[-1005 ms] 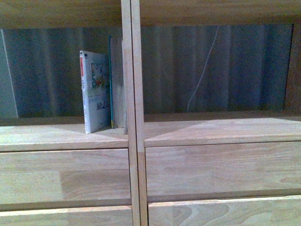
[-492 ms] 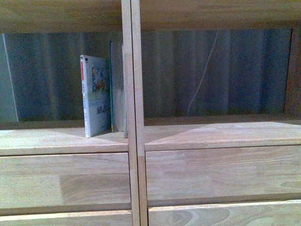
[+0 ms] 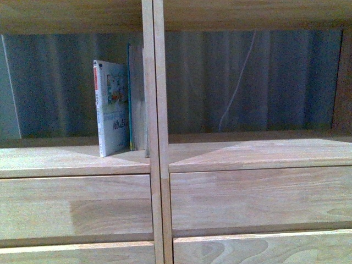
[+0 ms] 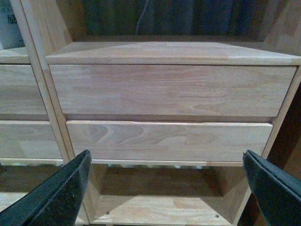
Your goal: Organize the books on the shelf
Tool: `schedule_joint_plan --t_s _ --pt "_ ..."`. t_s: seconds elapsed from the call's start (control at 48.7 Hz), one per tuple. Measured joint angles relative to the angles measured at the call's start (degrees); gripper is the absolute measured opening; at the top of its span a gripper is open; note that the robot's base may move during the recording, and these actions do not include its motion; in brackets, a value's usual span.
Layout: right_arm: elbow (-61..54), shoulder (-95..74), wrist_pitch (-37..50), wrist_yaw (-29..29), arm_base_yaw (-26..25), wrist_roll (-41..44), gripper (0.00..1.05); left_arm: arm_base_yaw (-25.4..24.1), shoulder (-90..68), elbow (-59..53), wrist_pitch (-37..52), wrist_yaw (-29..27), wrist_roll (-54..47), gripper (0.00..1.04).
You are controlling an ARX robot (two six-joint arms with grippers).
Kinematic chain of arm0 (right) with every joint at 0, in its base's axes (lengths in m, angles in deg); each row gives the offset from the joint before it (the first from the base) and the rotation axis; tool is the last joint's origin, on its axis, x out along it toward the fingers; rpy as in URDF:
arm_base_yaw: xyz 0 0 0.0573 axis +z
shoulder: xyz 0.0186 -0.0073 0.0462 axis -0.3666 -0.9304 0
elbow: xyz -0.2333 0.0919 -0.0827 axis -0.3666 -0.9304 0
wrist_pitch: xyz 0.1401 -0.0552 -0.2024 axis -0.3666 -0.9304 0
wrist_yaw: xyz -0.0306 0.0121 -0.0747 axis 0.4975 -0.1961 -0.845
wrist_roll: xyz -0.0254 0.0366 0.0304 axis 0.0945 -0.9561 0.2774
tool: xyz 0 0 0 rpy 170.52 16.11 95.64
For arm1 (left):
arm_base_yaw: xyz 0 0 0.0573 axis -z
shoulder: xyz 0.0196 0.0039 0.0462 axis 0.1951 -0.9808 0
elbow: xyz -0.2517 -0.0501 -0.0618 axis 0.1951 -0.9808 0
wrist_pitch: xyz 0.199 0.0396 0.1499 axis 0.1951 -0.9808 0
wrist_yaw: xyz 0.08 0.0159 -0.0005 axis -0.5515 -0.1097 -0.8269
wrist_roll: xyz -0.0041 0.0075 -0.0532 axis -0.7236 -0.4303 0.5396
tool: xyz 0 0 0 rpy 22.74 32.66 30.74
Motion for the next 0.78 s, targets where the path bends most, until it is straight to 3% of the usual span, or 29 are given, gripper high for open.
schedule_joint_plan --t_s 0.78 --pt "0.00 0.00 0.00 0.00 0.00 0.00 0.98 0.00 0.00 0.00 0.00 -0.02 0.00 0.97"
